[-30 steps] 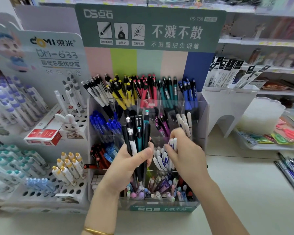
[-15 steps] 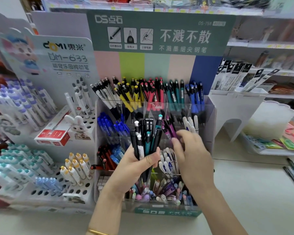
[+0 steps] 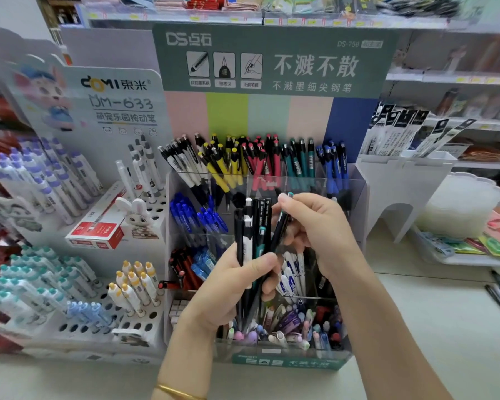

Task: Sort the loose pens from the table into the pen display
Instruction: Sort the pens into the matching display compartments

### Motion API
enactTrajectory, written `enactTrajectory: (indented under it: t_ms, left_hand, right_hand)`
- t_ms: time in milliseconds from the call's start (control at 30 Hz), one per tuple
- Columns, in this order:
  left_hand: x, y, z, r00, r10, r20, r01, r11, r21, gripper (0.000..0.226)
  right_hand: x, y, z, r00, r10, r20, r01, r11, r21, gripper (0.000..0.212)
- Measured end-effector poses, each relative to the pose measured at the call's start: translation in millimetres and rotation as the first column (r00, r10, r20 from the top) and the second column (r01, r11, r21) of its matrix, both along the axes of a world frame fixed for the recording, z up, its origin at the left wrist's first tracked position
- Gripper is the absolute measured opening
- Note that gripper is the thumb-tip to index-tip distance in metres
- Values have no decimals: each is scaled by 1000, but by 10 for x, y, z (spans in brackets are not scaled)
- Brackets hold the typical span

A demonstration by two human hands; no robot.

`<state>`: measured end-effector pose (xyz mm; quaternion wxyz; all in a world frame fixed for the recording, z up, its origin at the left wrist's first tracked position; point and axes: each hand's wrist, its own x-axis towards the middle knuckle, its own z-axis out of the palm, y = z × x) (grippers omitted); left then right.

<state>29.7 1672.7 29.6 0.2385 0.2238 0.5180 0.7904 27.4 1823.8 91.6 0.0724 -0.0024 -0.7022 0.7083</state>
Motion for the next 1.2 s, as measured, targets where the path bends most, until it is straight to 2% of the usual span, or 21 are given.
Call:
enactTrajectory:
  t_ms: [133, 300, 433, 500, 533, 600, 667, 733, 767, 867, 933, 1033, 1100, 1200]
  left_hand:
    - [-17, 14, 32, 989, -65, 130, 54, 995, 86, 30]
    - [3, 116, 16, 947, 38, 318, -97, 980, 173, 18]
    - [28, 121, -2, 934, 149, 325, -187, 978, 89, 14]
    - [38, 100, -16, 934, 218, 284, -230, 973, 8, 27]
    - [44, 92, -15, 936, 249, 250, -248, 968, -36, 33]
    - [47, 85, 4, 943, 285, 174, -274, 958, -83, 21]
    - [45, 92, 25, 946, 299, 128, -290, 953, -84, 8]
    - [40, 102, 37, 939, 327, 106, -320, 944, -81, 7]
    - [33, 107, 31, 937, 336, 95, -329, 941, -77, 8]
    - [33, 133, 28, 939, 340, 56, -334, 938, -90, 2]
    - [30, 140, 29, 944, 324, 58, -319, 944, -87, 6]
    - [22, 128, 54, 959, 277, 65, -272, 959, -77, 8]
    - [22, 127, 76, 972, 225, 70, -220, 973, -76, 17]
    - [24, 152, 119, 984, 165, 71, -161, 985, -58, 25]
  right_hand:
    - [-61, -60, -98, 996, -93, -5, 93, 995, 22, 22]
    - [-125, -106, -219, 968, -249, -36, 250, 967, 39, 24]
    - [-210, -50, -152, 907, -388, -161, 401, 915, 53, 23]
    - [-215, -16, -79, 893, -408, -189, 417, 909, 10, 22]
    - [-198, -11, -46, 904, -386, -184, 386, 922, -37, 20]
    - [-144, -9, -21, 935, -311, -168, 302, 950, -81, 17]
    - [-76, -7, -30, 963, -226, -149, 234, 971, 41, 15]
    - [2, -22, -63, 990, -99, -105, 122, 960, 251, 12]
    - [38, -44, -83, 996, -28, -82, 52, 951, 305, 8]
    - [136, -131, -129, 995, 91, -41, -70, 929, 364, 17]
    - [158, -168, -145, 994, 93, -54, -64, 913, 403, 21]
    - [142, -142, -130, 993, 94, -74, -49, 884, 465, 16]
    - [119, -84, -97, 990, 138, 0, -128, 913, 387, 15]
    - [89, 1, -62, 974, 206, 93, -218, 965, 145, 11]
